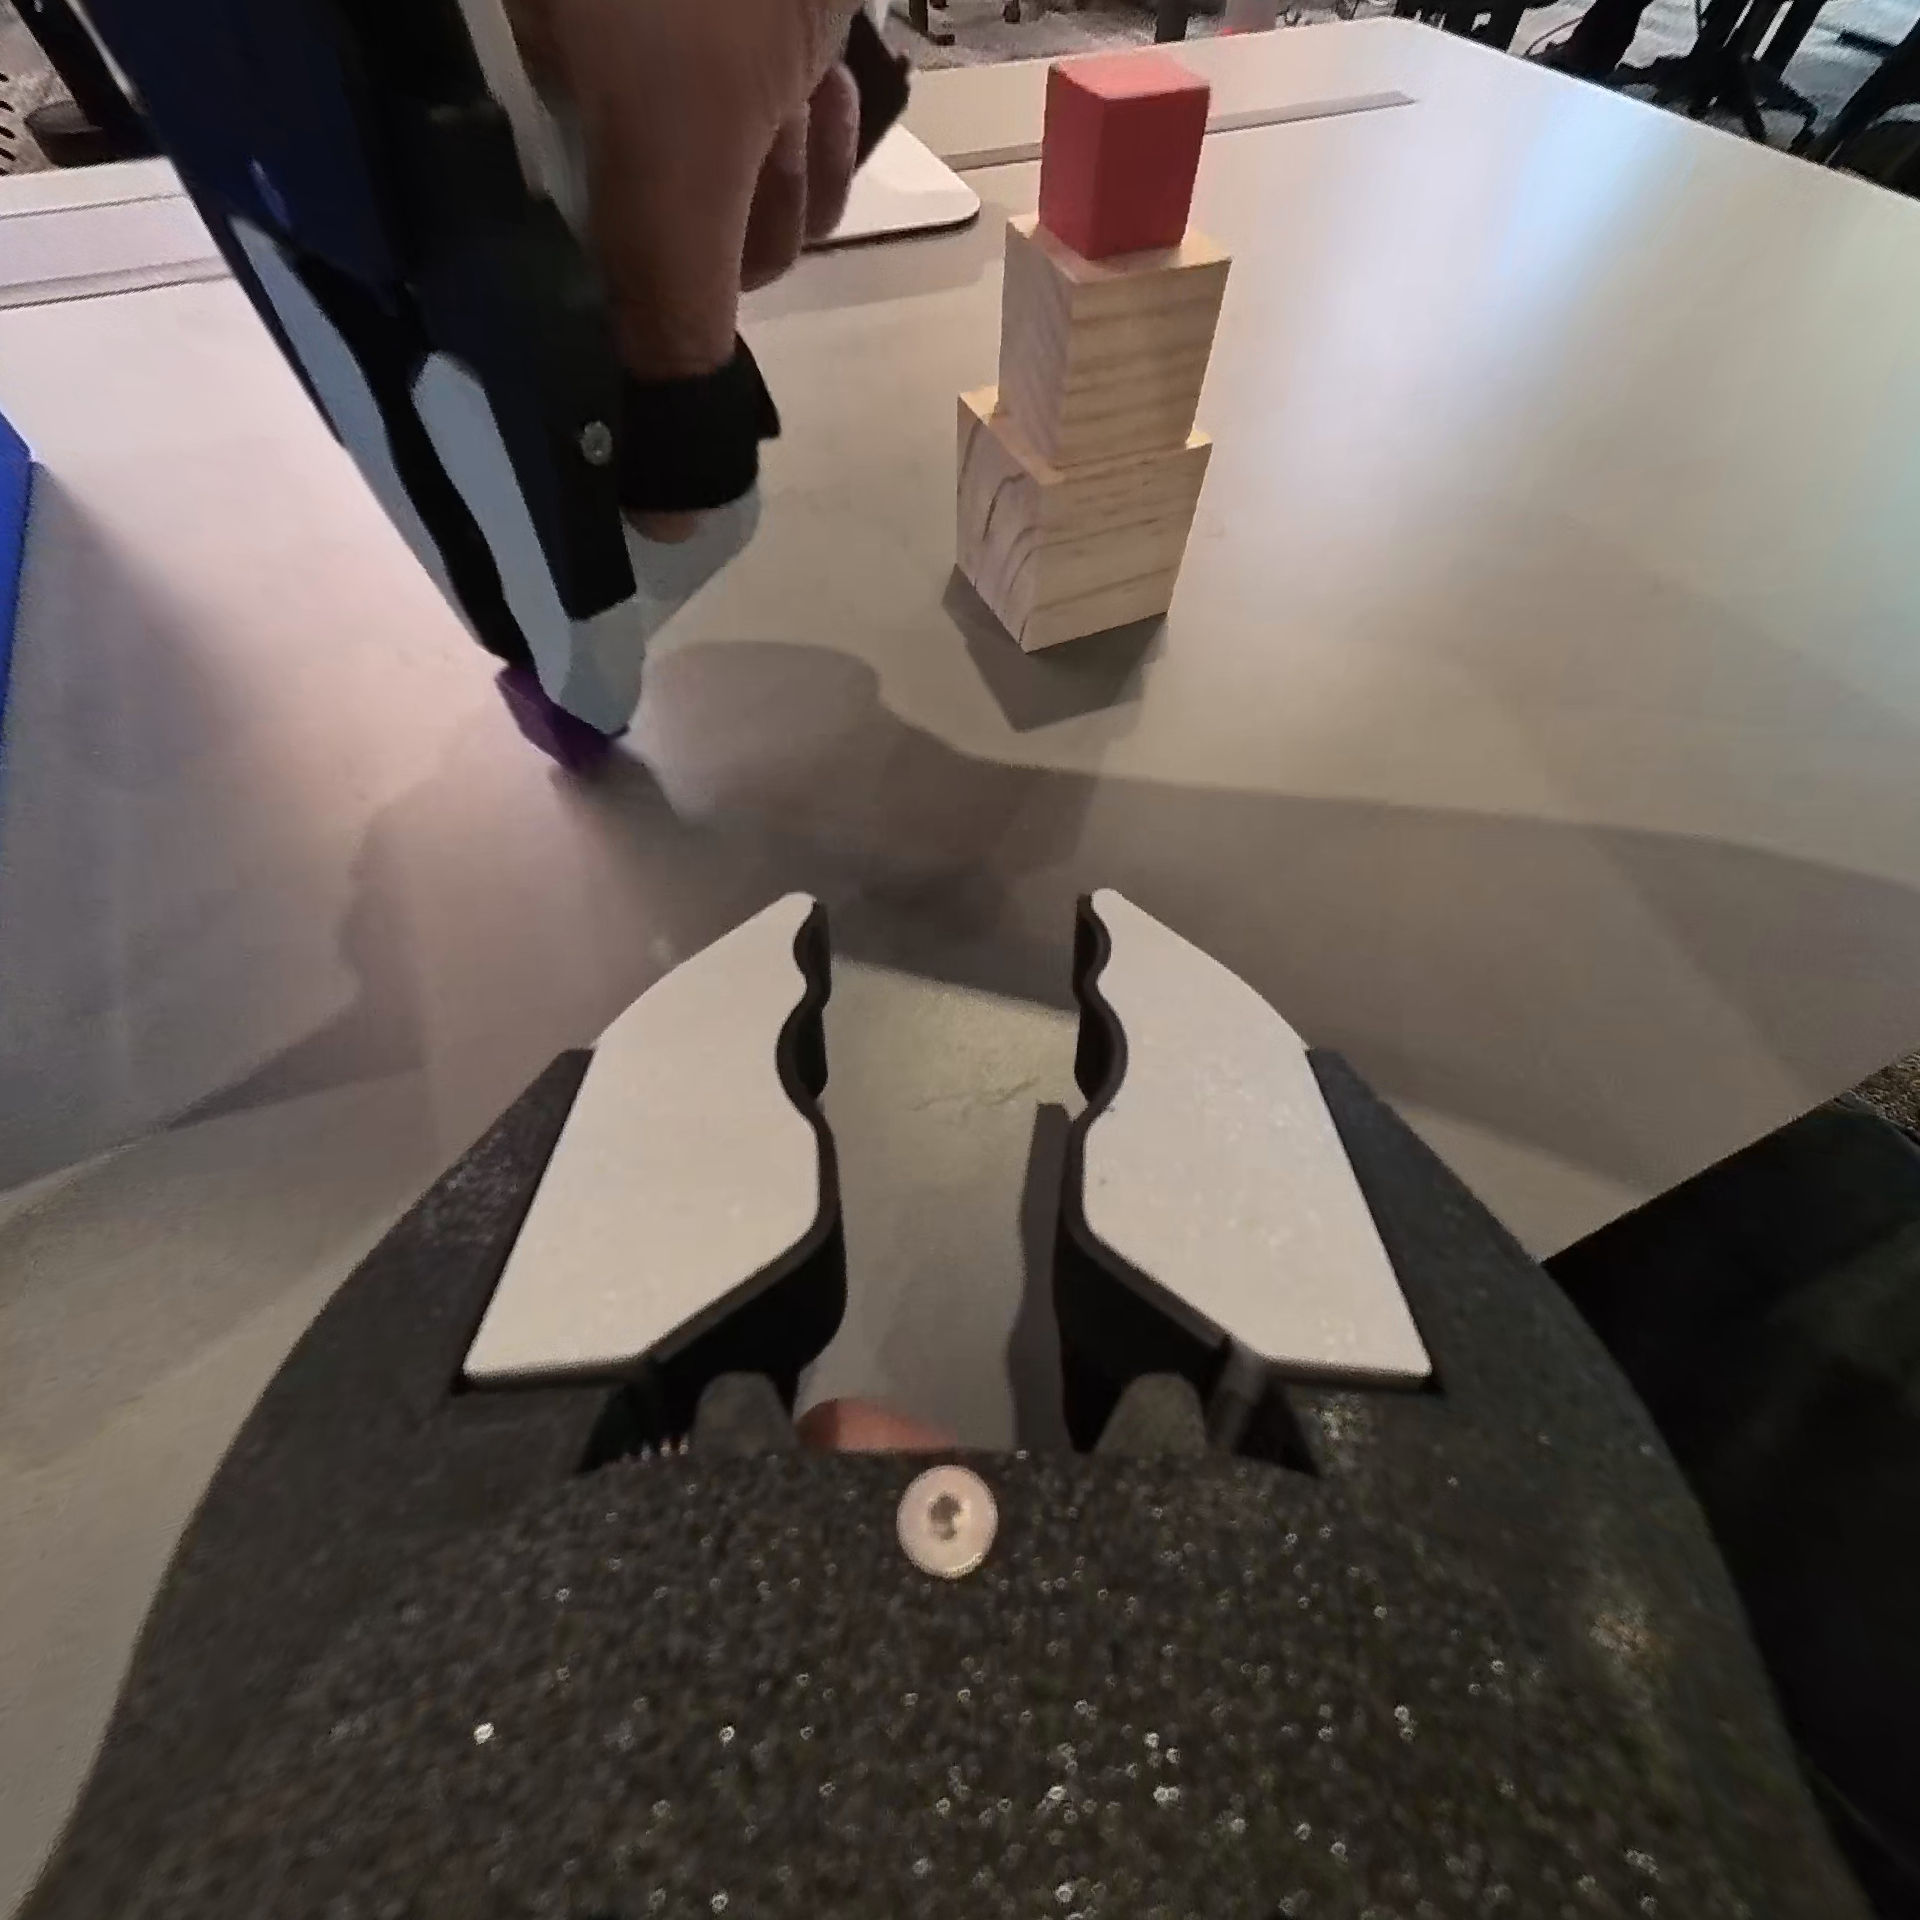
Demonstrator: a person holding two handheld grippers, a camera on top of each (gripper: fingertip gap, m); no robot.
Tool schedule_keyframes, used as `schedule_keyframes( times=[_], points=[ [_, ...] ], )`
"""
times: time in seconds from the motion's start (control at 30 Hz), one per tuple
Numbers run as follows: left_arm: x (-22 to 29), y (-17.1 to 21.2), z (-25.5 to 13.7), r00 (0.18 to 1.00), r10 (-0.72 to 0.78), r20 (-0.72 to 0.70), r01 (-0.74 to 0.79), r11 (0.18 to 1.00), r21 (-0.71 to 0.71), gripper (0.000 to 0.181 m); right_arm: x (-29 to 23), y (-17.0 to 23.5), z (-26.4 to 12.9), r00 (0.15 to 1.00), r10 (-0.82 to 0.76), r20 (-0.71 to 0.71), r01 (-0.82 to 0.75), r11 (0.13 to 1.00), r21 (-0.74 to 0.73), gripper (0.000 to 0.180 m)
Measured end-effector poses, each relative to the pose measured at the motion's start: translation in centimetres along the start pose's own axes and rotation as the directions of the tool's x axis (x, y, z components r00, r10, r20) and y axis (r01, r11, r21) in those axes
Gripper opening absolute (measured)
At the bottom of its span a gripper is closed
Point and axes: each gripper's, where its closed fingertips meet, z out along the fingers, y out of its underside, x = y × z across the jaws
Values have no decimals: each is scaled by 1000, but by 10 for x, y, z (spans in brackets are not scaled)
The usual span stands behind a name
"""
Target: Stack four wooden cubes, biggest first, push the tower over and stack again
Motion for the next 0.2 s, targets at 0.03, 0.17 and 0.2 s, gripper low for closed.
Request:
schedule_keyframes(
  times=[0.03, 0.17, 0.2],
  points=[
    [0, 0, 0, 1000, 1, 2, -1, 1000, 2, 44, 2, 1, -9, 1000, 9, -16, -9, 1000, 11, 21],
    [-1, 0, 0, 1000, -1, 1, 1, 1000, -1, 44, 10, 18, -65, 993, 70, -91, -66, 997, 39, 21],
    [-1, 0, 1, 1000, 1, 1, -1, 1000, -1, 44, 11, 27, -82, 990, 90, -110, -87, 996, 38, 21]
  ],
)
